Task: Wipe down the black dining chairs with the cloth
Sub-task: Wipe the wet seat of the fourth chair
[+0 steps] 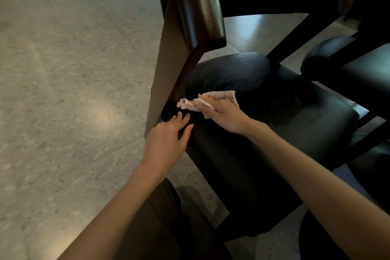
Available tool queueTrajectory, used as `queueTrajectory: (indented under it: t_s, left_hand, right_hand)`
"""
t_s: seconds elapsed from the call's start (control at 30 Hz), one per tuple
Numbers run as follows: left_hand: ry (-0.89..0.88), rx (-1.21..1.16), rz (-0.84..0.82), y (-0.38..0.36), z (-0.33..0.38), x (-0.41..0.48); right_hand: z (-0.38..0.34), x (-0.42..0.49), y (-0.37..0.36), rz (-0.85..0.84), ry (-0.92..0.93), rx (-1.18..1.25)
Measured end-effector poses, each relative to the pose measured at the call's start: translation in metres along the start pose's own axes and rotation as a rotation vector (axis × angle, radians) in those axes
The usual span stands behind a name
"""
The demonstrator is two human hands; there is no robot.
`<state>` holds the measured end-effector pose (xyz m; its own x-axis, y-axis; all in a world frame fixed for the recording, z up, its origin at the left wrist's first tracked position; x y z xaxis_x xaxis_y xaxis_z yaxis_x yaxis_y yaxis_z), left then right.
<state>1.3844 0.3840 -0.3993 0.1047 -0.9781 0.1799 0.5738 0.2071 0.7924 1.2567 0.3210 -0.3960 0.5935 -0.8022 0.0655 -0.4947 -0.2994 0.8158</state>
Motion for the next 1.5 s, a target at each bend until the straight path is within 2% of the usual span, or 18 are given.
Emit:
queueTrajectory:
  t_s: [0.3,0.37,0.43,0.5,0.53,0.73,0.83,0.9,1.0,1.1,1.17,1.2,1.33,1.43,1.5]
  left_hand:
    - [0.021,-0.025,-0.157,-0.007,-0.002,-0.008]
    - [0.0,-0.086,-0.22,-0.004,0.011,-0.012]
    - [0.028,-0.368,-0.371,0.0,0.031,-0.018]
    - [0.117,-0.715,-0.58,-0.001,0.057,-0.023]
    - [0.112,-0.781,-0.624,0.0,0.072,-0.024]
    - [-0.046,-0.725,-0.533,0.008,0.114,-0.022]
    - [0.029,-0.771,-0.662,-0.004,0.116,-0.029]
    - [0.092,-0.748,-0.732,-0.015,0.115,-0.033]
    - [0.039,-0.481,-0.584,-0.026,0.108,-0.023]
    - [-0.007,-0.303,-0.394,-0.025,0.098,-0.014]
    - [-0.033,-0.266,-0.292,-0.019,0.09,-0.012]
    - [-0.053,-0.254,-0.253,-0.017,0.087,-0.011]
    - [-0.142,-0.18,-0.143,-0.013,0.086,-0.008]
    - [-0.199,-0.117,-0.119,-0.015,0.098,-0.012]
    - [-0.231,-0.086,-0.126,-0.021,0.108,-0.015]
  right_hand:
    - [-0.009,-0.101,0.022,0.149,-0.098,0.305]
    - [-0.012,-0.117,0.043,0.241,-0.139,0.343]
    - [-0.017,-0.13,0.067,0.362,-0.16,0.371]
    - [-0.019,-0.134,0.08,0.391,-0.169,0.38]
    - [-0.018,-0.137,0.085,0.392,-0.181,0.363]
    - [-0.029,-0.149,0.086,0.376,-0.156,0.424]
    - [-0.024,-0.166,0.096,0.459,-0.117,0.221]
    - [-0.009,-0.183,0.104,0.545,-0.18,0.069]
    - [0.002,-0.2,0.107,0.55,-0.312,-0.251]
    - [-0.011,-0.188,0.077,0.366,-0.268,-0.45]
    - [-0.014,-0.177,0.042,0.177,-0.271,-0.531]
    - [-0.014,-0.176,0.03,0.143,-0.28,-0.58]
    - [-0.007,-0.175,0.026,0.228,-0.209,-0.627]
    - [0.002,-0.172,0.042,0.334,-0.122,-0.669]
    - [0.029,-0.177,0.066,0.402,-0.195,-0.679]
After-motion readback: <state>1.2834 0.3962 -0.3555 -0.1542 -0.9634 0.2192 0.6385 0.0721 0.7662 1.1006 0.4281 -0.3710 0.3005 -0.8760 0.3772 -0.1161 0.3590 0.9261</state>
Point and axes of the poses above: each hand's wrist, its own x-axis towards the middle knuckle, its own y-axis out of the back of the hand, z = x × y, the point moved 10 cm from there along x, towards the middle knuckle, and after that the axes turned 14 degrees about y, right-handed, at the moved point
